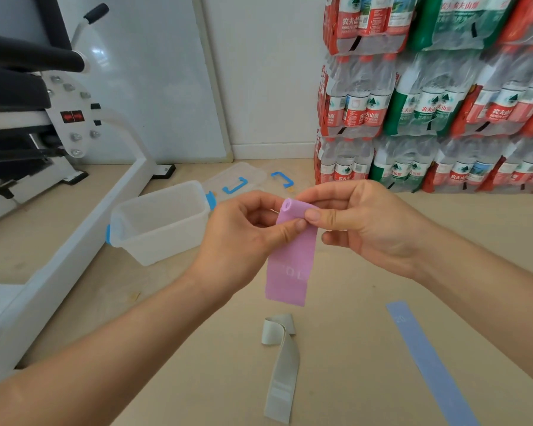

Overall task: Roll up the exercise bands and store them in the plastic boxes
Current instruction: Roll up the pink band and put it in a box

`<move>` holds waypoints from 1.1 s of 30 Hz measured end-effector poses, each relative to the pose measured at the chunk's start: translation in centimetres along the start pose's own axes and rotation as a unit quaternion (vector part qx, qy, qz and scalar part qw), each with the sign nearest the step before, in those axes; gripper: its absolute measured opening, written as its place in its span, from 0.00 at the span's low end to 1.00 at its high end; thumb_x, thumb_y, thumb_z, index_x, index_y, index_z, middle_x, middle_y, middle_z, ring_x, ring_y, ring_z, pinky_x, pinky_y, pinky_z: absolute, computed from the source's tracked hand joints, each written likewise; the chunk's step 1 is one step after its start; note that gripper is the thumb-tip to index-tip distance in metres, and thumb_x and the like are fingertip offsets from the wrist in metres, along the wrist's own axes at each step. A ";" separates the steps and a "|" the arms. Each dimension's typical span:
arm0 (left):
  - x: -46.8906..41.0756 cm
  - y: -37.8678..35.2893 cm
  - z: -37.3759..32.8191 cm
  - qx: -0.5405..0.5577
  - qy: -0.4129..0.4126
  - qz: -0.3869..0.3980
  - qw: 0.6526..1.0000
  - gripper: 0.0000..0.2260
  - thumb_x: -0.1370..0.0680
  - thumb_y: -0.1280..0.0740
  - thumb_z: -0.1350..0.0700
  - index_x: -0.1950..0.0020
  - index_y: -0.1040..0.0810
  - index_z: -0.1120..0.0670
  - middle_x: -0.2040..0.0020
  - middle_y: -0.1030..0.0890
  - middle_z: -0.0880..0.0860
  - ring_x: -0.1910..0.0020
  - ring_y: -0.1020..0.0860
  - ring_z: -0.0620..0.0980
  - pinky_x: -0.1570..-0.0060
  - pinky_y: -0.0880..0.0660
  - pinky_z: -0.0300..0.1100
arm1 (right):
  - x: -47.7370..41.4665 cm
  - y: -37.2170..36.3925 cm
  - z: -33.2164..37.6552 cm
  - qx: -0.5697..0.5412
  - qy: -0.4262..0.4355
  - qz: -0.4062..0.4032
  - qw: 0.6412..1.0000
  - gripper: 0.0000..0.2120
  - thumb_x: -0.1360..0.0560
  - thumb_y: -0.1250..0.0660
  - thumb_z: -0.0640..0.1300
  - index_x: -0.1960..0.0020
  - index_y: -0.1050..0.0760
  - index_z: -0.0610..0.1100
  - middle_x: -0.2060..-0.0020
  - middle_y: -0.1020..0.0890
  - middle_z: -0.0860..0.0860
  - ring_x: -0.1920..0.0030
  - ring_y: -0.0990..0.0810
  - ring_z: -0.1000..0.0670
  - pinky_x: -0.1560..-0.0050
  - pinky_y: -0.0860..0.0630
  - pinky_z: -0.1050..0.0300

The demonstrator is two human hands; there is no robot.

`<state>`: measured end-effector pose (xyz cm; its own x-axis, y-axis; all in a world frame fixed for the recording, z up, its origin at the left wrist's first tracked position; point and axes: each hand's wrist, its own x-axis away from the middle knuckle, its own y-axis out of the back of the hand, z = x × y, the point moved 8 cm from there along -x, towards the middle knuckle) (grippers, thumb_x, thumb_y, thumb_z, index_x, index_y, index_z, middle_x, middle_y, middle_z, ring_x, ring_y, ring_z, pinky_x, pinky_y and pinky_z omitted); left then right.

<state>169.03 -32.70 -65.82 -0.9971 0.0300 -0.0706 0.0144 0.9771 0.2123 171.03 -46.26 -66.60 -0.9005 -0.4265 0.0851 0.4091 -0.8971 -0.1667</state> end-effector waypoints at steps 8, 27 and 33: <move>0.0 0.6 -0.3 -0.030 -0.015 -0.018 0.999 0.07 0.32 0.24 0.55 0.57 0.15 0.56 0.61 0.15 0.55 0.63 0.20 0.48 0.61 0.22 0.47 | 0.1 0.0 1.1 0.117 0.044 -0.010 0.992 0.09 0.31 0.29 0.32 0.54 0.18 0.44 0.59 0.15 0.47 0.60 0.20 0.55 0.62 0.27 0.65; 0.0 0.1 0.5 0.009 0.018 0.002 1.000 0.07 0.28 0.28 0.53 0.56 0.14 0.56 0.59 0.14 0.57 0.60 0.18 0.53 0.54 0.21 0.51 | 0.2 -0.6 0.7 0.226 0.023 0.007 0.974 0.10 0.31 0.26 0.40 0.52 0.22 0.46 0.61 0.16 0.49 0.63 0.19 0.56 0.59 0.24 0.63; -0.3 0.2 1.4 0.074 0.038 0.001 0.997 0.08 0.26 0.30 0.57 0.52 0.16 0.61 0.55 0.15 0.59 0.56 0.18 0.53 0.46 0.21 0.52 | 0.2 0.0 -1.3 0.119 -0.069 0.029 0.990 0.09 0.30 0.32 0.50 0.54 0.19 0.47 0.59 0.15 0.49 0.61 0.20 0.54 0.64 0.38 0.61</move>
<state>169.43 -32.17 -67.13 -0.9997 0.0221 0.0049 0.0224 0.9976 0.0654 170.63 -46.18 -67.82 -0.8530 -0.4744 0.2178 0.4969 -0.8657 0.0605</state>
